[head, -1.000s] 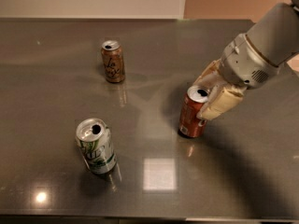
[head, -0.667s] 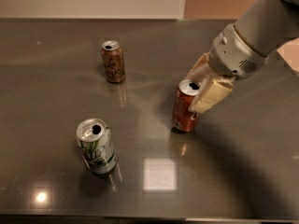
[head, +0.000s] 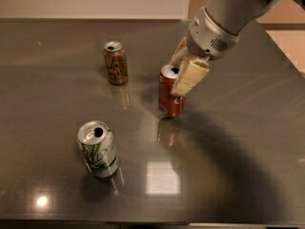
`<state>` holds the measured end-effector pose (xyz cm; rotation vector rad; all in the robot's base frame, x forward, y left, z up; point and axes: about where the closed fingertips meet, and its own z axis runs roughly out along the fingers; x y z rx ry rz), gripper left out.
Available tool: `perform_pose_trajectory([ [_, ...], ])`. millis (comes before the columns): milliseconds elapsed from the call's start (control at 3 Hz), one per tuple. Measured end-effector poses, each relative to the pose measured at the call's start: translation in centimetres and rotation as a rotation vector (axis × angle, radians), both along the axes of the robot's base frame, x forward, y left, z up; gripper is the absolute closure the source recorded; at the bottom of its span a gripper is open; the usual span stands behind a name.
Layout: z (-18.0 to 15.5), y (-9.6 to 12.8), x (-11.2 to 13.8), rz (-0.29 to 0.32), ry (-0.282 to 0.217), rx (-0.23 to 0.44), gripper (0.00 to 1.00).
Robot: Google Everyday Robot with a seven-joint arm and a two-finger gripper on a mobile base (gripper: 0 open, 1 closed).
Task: Move coke can near orange can
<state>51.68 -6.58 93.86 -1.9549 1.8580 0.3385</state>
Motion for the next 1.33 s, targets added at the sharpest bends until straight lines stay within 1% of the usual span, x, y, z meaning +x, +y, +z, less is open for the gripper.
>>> perform_pose_trajectory([
  [333, -0.1, 1.9, 2.6, 0.031, 0.001, -0.007, 1.0],
  [667, -0.3, 3.4, 4.8, 0.061, 0.0, 0.001, 1.0],
  [1333, -0.7, 5.0, 8.9, 0.1, -0.006, 0.038, 1.0],
])
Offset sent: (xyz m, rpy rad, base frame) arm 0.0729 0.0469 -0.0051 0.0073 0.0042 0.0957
